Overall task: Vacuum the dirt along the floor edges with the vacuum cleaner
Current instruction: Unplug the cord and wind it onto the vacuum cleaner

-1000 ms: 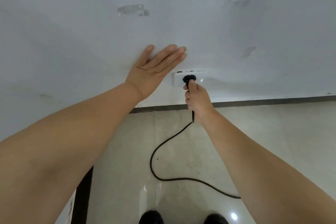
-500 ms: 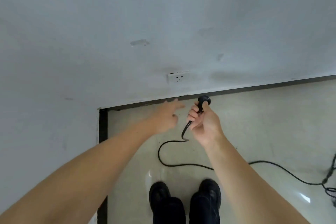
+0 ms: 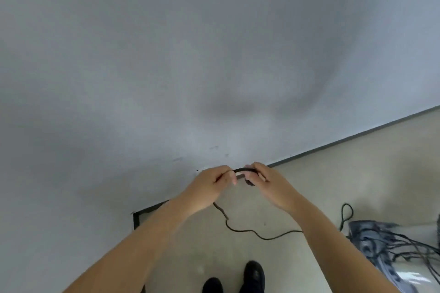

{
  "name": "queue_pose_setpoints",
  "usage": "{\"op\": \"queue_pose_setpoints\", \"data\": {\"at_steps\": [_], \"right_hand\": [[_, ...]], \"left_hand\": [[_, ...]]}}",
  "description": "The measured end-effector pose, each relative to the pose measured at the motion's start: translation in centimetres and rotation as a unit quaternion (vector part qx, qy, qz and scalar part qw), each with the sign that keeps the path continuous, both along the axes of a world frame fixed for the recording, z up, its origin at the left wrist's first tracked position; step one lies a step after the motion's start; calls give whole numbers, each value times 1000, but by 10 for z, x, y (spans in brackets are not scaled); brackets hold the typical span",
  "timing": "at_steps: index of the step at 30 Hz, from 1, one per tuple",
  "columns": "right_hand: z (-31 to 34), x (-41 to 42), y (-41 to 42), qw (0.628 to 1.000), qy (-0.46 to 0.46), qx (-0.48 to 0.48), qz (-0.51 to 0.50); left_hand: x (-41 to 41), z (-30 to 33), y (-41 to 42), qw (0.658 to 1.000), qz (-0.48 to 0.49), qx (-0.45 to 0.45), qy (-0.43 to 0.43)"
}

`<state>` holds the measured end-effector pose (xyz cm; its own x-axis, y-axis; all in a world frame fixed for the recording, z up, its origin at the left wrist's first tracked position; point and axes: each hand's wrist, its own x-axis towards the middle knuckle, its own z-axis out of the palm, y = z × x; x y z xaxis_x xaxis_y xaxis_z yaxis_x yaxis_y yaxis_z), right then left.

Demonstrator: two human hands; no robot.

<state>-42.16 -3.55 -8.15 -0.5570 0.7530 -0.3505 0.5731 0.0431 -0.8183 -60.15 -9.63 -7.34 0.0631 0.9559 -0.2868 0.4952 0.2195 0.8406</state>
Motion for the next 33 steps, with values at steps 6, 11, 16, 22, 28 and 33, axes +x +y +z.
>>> {"op": "queue_pose_setpoints", "data": {"at_steps": [6, 11, 16, 22, 28, 33], "right_hand": [[103, 94, -3, 958, 192, 66, -201], [118, 262, -14, 674, 372, -13, -638], [113, 403, -83, 359, 534, -27, -765], [159, 511, -134, 465, 420, 93, -774], [145, 464, -132, 901, 8, 87, -426], [130, 481, -156, 928, 34, 63, -365]], "left_hand": [[22, 48, 22, 998, -13, 29, -56], [78, 30, 39, 997, -71, 16, 23], [151, 22, 52, 955, -234, 85, 159], [273, 49, 60, 910, -341, 108, 208], [458, 108, 14, 803, -502, 244, 211], [511, 115, 12, 884, -404, 221, 76]]}}
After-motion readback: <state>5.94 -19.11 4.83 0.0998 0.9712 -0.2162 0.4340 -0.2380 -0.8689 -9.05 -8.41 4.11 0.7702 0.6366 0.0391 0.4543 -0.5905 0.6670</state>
